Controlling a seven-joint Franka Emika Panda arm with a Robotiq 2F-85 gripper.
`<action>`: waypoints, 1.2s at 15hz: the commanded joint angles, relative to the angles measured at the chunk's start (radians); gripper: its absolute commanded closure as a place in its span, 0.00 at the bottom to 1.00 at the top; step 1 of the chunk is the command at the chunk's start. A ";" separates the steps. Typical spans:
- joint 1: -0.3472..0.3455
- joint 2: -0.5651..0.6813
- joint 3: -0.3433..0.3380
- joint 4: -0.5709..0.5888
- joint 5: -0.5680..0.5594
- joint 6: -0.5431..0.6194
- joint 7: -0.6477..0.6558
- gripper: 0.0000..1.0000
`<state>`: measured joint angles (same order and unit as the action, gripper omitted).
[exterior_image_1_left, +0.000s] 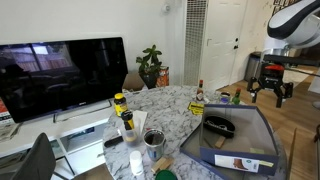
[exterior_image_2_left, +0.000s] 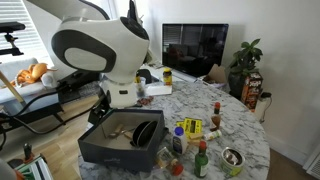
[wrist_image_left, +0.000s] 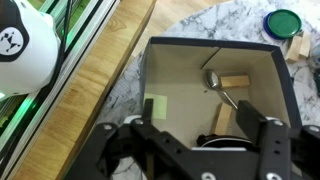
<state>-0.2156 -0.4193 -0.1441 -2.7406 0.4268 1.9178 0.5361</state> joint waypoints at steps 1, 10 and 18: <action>-0.033 -0.071 0.020 -0.019 -0.060 -0.096 0.008 0.00; -0.029 -0.020 0.035 0.021 -0.080 -0.035 -0.042 0.00; 0.011 0.175 0.081 0.168 -0.315 0.174 -0.212 0.00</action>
<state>-0.2217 -0.3577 -0.0686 -2.6457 0.1941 2.0688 0.3889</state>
